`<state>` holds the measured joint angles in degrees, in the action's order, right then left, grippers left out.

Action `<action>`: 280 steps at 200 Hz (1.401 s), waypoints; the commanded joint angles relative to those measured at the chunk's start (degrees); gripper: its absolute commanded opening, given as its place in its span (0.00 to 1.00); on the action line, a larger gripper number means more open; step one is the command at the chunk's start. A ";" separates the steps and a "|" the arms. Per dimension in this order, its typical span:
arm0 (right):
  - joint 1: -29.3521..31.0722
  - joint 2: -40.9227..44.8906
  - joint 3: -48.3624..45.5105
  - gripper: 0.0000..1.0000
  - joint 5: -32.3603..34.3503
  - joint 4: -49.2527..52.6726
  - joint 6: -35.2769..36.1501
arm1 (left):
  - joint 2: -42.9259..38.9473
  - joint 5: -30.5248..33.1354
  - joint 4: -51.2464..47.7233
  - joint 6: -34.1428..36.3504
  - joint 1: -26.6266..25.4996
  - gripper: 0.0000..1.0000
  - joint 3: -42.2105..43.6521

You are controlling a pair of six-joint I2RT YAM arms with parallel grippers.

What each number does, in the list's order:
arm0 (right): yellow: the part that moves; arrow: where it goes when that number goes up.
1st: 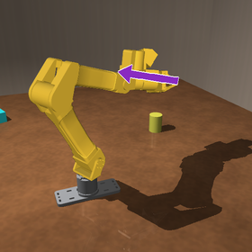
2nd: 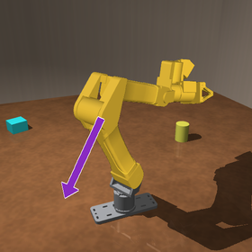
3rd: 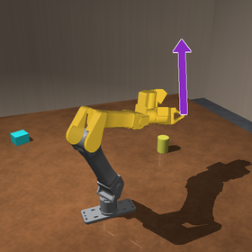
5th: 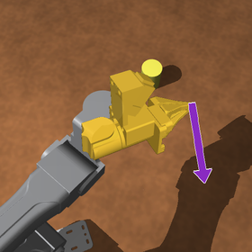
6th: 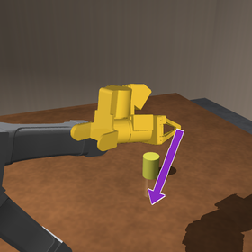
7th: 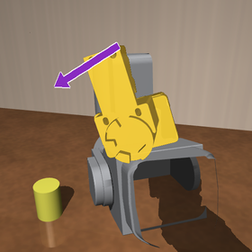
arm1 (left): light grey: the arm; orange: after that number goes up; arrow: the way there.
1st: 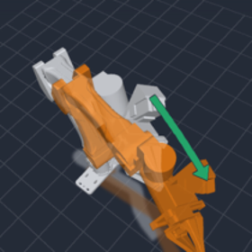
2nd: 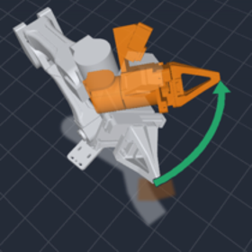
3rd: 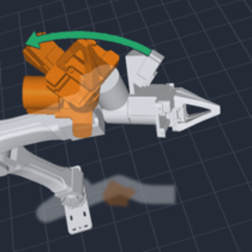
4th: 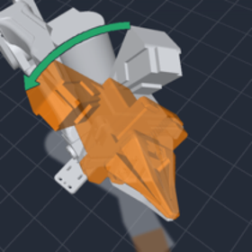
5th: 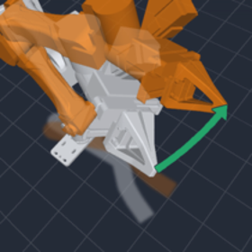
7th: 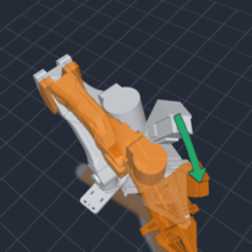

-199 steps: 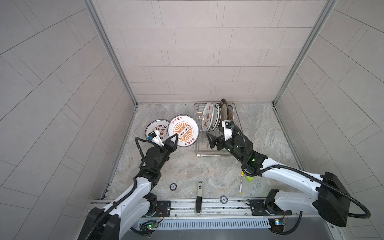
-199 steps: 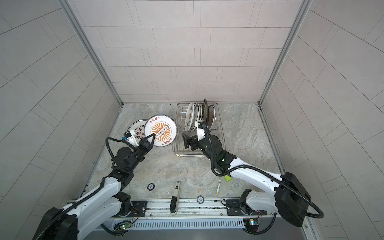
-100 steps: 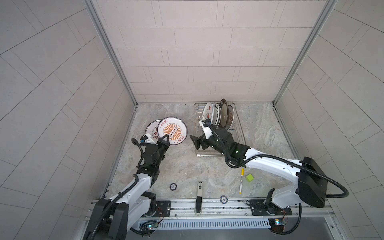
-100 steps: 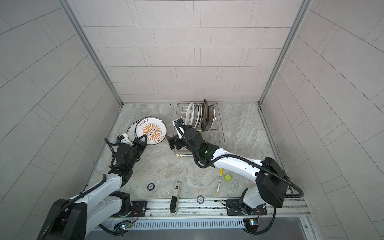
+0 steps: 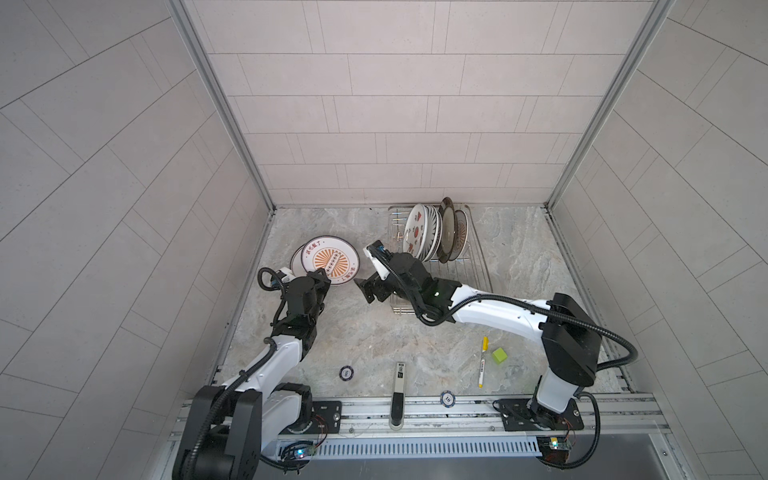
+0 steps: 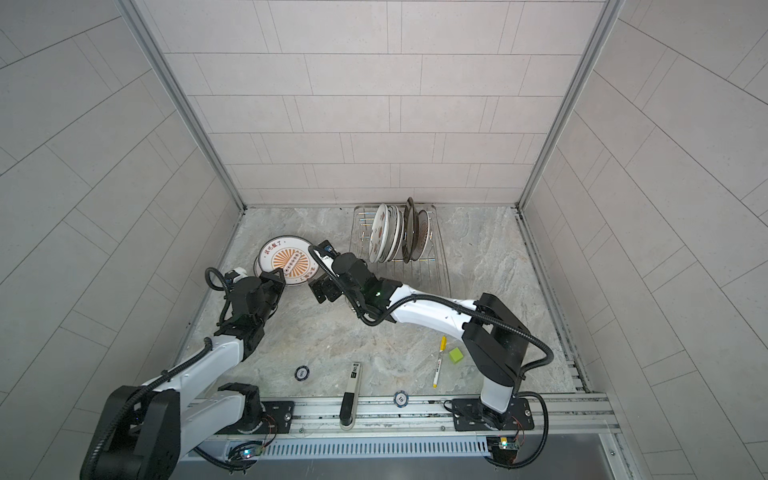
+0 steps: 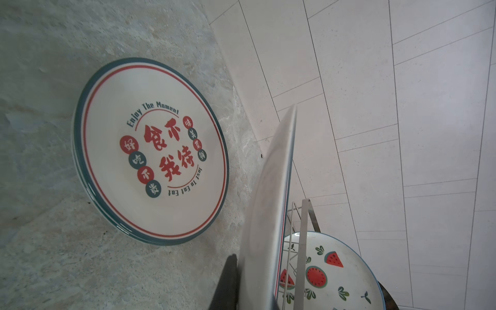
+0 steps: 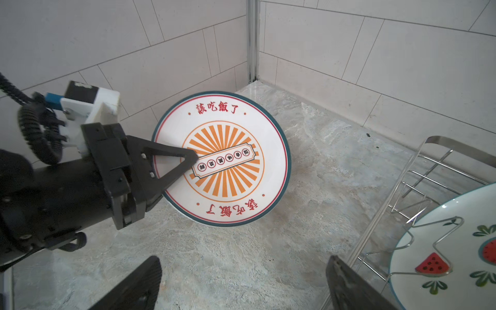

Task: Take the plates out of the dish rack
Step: 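Carry the sunburst plate with the left gripper down onto the plate stack, then lay the sunburst plate flat on the stack and open the left gripper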

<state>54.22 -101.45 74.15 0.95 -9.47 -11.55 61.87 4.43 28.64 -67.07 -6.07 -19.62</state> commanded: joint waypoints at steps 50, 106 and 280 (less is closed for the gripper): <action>0.19 -8.57 7.83 0.94 5.33 0.48 -2.67 | 3.83 6.13 -2.19 -0.52 2.84 0.00 -4.40; 0.18 -15.65 16.67 1.00 4.41 5.62 -4.53 | 10.79 4.87 -2.76 -3.60 6.02 0.00 -6.83; 0.19 -18.79 19.45 0.98 0.85 7.63 -3.02 | 27.08 1.10 2.51 -1.40 7.89 0.17 -11.93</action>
<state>54.22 -119.66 93.19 1.76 -2.28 -15.03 87.31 5.34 29.26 -69.04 1.50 -30.30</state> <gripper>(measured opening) 0.985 0.154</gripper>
